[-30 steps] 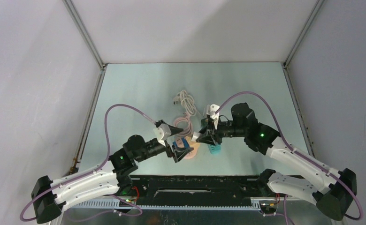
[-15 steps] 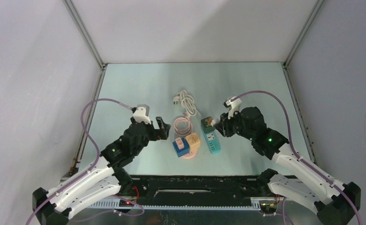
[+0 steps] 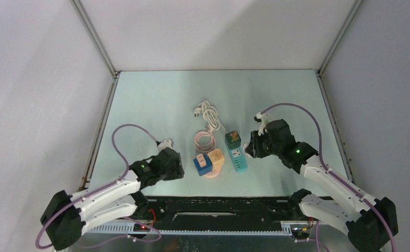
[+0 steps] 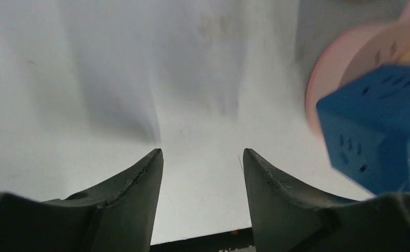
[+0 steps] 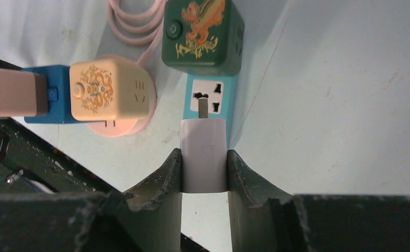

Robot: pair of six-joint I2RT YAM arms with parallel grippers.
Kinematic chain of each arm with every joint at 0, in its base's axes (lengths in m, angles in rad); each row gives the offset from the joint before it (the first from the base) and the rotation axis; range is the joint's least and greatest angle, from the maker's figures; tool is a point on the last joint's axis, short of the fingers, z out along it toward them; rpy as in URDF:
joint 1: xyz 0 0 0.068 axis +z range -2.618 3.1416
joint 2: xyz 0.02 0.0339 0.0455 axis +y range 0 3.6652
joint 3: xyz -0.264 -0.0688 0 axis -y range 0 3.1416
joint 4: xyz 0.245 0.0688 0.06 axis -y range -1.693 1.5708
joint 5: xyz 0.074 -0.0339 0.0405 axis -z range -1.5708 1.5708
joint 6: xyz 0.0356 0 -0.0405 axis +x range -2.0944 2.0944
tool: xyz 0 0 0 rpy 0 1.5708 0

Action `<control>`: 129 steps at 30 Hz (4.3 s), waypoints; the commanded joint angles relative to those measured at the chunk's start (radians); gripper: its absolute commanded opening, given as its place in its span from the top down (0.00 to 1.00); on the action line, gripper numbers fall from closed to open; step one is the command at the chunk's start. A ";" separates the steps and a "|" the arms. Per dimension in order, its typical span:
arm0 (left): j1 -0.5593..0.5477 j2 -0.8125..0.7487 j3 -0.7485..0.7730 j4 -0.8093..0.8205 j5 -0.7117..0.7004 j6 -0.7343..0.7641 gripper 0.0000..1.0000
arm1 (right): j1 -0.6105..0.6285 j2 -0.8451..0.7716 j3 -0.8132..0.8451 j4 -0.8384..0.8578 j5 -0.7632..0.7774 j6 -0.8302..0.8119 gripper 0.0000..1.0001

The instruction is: Insert the plug

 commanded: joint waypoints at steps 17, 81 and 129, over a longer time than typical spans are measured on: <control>-0.288 0.311 -0.036 0.522 0.045 -0.152 0.49 | 0.176 0.390 0.158 0.158 -0.081 0.049 1.00; 0.173 0.551 0.533 0.217 0.721 0.413 0.37 | 0.324 0.276 -0.206 0.667 0.104 -0.262 1.00; 0.174 0.701 0.550 0.269 0.715 0.565 0.59 | 0.259 0.339 -0.189 0.836 -0.112 -0.474 1.00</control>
